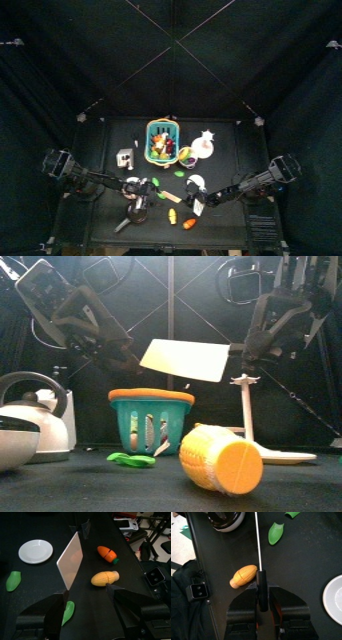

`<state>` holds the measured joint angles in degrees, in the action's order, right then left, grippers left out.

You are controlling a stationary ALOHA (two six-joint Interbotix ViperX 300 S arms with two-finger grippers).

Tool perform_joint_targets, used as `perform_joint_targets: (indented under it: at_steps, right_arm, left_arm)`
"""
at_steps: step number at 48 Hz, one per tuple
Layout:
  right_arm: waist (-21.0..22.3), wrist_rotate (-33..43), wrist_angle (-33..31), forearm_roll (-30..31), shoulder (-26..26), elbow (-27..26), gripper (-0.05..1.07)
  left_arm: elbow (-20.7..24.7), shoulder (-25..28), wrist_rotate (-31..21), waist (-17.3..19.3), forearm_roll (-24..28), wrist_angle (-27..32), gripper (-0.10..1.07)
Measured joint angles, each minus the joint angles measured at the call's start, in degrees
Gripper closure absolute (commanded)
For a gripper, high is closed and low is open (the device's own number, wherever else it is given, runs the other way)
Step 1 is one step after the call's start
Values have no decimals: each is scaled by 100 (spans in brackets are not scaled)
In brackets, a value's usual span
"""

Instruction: Regrasp cleaver

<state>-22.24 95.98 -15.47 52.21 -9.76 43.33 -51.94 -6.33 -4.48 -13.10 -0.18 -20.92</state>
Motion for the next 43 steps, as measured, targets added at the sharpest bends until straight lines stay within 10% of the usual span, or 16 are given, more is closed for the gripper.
perform_joint_targets:
  at_steps: [43]
  right_arm:
    - [-483,-756,-800,-1863,-756,-360,62]
  left_arm:
    - [-88,-105,9,97,18,0,3]
